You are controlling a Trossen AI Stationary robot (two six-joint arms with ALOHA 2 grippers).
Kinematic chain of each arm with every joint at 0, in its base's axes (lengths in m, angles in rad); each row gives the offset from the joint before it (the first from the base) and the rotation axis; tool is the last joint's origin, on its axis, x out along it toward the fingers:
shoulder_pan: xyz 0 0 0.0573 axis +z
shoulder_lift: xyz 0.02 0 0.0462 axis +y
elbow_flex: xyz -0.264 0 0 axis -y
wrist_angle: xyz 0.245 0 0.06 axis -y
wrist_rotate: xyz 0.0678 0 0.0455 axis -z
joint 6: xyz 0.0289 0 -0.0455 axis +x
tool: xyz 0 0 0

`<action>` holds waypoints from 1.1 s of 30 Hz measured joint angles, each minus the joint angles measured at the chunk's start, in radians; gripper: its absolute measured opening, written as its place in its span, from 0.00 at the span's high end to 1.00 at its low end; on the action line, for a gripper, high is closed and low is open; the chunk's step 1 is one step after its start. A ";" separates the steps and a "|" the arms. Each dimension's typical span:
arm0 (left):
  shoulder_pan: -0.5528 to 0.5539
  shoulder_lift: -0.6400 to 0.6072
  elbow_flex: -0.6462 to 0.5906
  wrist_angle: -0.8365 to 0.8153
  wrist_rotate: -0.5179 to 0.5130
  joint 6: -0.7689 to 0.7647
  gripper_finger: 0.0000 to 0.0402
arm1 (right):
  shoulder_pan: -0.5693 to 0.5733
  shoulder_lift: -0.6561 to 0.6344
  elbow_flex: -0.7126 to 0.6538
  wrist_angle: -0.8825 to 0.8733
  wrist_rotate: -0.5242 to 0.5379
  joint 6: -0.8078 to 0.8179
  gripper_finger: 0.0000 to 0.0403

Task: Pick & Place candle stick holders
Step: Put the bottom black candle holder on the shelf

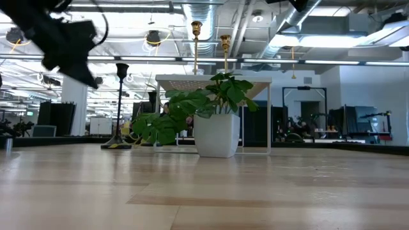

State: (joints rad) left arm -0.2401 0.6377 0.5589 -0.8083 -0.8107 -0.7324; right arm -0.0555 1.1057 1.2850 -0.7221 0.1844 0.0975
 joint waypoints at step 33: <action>0.001 -0.347 -0.169 0.154 -0.030 0.100 0.98 | -0.063 0.059 0.000 0.054 -0.004 -0.025 1.00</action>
State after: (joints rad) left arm -0.2394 0.2906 0.3897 -0.6538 -0.8407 -0.6322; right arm -0.1181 1.1648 1.2854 -0.6678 0.1806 0.0723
